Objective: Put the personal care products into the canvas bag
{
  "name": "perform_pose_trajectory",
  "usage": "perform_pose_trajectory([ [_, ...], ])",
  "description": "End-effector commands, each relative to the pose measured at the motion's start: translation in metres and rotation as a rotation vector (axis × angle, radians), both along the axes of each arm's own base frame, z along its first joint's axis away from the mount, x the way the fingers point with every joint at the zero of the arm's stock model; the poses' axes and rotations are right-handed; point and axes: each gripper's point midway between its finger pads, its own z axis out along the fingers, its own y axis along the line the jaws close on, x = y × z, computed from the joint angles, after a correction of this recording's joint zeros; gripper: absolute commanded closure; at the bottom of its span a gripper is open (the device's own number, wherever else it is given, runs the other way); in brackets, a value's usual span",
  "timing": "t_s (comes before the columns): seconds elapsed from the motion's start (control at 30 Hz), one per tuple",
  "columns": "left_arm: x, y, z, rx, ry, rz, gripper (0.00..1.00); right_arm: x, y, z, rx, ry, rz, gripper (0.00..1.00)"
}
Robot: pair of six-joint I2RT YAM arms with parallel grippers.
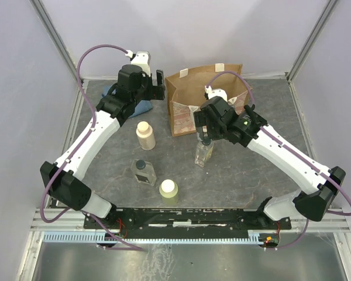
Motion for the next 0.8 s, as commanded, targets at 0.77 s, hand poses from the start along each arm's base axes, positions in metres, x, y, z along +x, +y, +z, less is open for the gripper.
perform_pose_trajectory([
  [0.77, 0.01, -0.035, -0.005, -0.162, 0.059, -0.11, 0.0, 0.002, -0.01, 0.01, 0.037, -0.061, -0.077, 0.0],
])
